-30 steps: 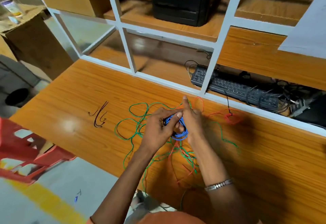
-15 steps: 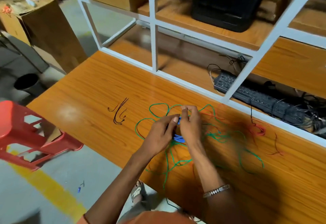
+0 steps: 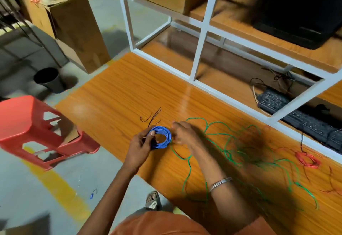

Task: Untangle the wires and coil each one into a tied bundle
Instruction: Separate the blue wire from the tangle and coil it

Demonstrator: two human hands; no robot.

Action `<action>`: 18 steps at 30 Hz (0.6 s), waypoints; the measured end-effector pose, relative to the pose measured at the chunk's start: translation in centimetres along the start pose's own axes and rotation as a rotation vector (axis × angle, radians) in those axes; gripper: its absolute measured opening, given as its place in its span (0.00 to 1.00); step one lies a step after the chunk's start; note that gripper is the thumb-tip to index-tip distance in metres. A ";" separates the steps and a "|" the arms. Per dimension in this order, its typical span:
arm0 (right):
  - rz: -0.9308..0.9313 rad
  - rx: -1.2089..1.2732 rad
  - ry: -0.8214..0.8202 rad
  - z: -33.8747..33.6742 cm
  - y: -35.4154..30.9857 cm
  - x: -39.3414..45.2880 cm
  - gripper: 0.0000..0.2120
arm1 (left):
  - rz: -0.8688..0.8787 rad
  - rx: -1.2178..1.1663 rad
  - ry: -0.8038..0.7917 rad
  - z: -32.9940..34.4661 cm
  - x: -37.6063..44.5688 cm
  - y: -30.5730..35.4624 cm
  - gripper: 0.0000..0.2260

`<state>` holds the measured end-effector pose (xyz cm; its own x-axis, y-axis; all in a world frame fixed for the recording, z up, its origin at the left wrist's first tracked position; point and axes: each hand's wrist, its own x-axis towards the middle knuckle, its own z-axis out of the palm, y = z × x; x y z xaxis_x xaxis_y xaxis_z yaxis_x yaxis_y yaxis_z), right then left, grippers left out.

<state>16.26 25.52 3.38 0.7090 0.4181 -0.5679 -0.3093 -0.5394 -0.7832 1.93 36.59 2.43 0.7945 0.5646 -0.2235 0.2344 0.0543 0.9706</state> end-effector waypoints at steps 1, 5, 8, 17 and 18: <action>-0.004 -0.058 -0.003 1.0 -0.6 0.8 0.10 | -0.014 -0.008 0.046 -1.7 0.4 -0.4 0.13; -0.093 -0.385 0.091 4.1 -2.5 3.8 0.08 | -0.066 -0.061 0.153 -6.8 1.5 -1.7 0.14; -0.079 -0.462 0.149 6.2 -3.0 5.5 0.09 | -0.072 -0.081 0.177 -8.5 1.7 -1.7 0.14; 0.008 -0.550 0.205 8.7 -4.1 7.4 0.19 | -0.100 -0.072 0.217 -10.6 1.6 -2.7 0.16; 0.022 -0.536 0.191 8.7 -4.3 7.6 0.18 | -0.104 -0.073 0.215 -10.6 1.6 -2.8 0.16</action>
<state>17.41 37.39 0.24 0.8233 0.2898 -0.4880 0.0039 -0.8627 -0.5057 -3.39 46.05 0.34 0.6290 0.7149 -0.3056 0.2612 0.1759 0.9491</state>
